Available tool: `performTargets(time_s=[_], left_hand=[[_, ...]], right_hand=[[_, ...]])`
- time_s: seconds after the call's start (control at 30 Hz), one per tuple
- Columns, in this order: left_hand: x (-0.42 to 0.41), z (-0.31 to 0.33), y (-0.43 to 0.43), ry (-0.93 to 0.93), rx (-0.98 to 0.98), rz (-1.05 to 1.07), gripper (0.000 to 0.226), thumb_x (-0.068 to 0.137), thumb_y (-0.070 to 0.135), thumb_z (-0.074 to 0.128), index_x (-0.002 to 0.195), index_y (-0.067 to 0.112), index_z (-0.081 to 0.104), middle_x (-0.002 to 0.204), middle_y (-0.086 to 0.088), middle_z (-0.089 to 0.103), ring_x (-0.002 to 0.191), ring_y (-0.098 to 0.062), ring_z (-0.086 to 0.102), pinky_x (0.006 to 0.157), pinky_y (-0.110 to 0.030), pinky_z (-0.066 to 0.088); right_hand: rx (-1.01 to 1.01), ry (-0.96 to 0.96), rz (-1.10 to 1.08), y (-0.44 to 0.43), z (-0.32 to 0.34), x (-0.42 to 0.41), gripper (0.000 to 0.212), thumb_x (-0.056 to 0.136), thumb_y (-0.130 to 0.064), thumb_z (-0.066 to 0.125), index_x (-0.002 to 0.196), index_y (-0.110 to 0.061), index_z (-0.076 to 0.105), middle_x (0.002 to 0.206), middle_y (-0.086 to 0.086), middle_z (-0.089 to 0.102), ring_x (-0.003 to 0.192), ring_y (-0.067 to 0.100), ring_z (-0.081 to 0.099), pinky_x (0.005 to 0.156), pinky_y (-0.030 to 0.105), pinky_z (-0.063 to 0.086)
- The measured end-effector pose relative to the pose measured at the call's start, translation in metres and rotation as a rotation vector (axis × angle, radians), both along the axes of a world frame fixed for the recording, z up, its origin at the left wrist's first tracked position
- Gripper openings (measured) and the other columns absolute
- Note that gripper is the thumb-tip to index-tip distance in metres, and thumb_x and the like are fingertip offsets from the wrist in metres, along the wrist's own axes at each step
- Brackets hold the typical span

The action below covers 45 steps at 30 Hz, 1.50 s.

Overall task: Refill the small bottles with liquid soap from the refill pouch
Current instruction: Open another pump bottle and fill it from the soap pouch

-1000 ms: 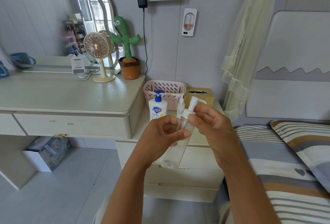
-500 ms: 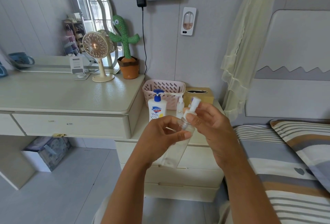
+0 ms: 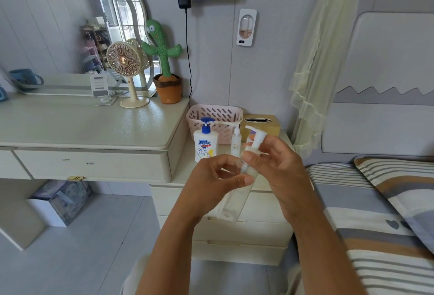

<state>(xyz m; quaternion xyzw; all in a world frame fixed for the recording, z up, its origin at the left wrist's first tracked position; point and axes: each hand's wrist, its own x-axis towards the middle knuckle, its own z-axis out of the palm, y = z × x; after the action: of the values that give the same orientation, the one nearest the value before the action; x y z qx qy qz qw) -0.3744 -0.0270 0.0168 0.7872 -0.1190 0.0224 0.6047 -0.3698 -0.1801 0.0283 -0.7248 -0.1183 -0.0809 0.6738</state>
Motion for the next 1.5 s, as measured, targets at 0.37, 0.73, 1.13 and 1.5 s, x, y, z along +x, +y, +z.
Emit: performTargets(time_s=[0.37, 0.73, 1.13, 1.5], left_hand=[[0.0016, -0.0007, 0.0018, 0.011, -0.028, 0.009, 0.02, 0.072, 0.028, 0.081, 0.087, 0.02, 0.072, 0.081, 0.007, 0.07, 0.083, -0.02, 0.066, 0.079, -0.032, 0.054], [0.0024, -0.0037, 0.0013, 0.019, 0.005, 0.026, 0.022, 0.071, 0.033, 0.08, 0.088, 0.022, 0.071, 0.083, 0.01, 0.07, 0.082, -0.012, 0.065, 0.08, -0.032, 0.055], [0.0035, -0.0034, 0.0013, 0.027, -0.022, 0.02, 0.025, 0.068, 0.034, 0.08, 0.087, 0.022, 0.071, 0.081, 0.008, 0.07, 0.078, -0.013, 0.066, 0.072, -0.024, 0.054], [0.0039, -0.0031, 0.0016, 0.029, -0.022, 0.022, 0.023, 0.069, 0.031, 0.081, 0.087, 0.02, 0.072, 0.082, 0.005, 0.07, 0.078, -0.016, 0.066, 0.071, -0.026, 0.053]], right_hand=[[-0.009, -0.019, 0.039, -0.0044, -0.0009, 0.0008, 0.04, 0.078, -0.039, 0.073, 0.116, -0.033, 0.061, 0.113, -0.009, 0.068, 0.11, 0.015, 0.063, 0.098, 0.05, 0.047], [-0.069, 0.018, 0.07, -0.0046, -0.0016, -0.0004, 0.053, 0.075, -0.051, 0.063, 0.124, -0.03, 0.058, 0.115, -0.013, 0.068, 0.112, 0.009, 0.061, 0.1, 0.047, 0.047], [-0.066, 0.001, 0.02, -0.0071, -0.0014, 0.0009, 0.045, 0.077, -0.043, 0.068, 0.119, -0.032, 0.06, 0.11, -0.013, 0.069, 0.109, 0.009, 0.062, 0.1, 0.046, 0.047], [-0.062, 0.017, 0.02, -0.008, -0.0029, 0.0027, 0.036, 0.084, -0.034, 0.067, 0.119, -0.03, 0.061, 0.111, -0.011, 0.07, 0.109, 0.01, 0.063, 0.1, 0.047, 0.047]])
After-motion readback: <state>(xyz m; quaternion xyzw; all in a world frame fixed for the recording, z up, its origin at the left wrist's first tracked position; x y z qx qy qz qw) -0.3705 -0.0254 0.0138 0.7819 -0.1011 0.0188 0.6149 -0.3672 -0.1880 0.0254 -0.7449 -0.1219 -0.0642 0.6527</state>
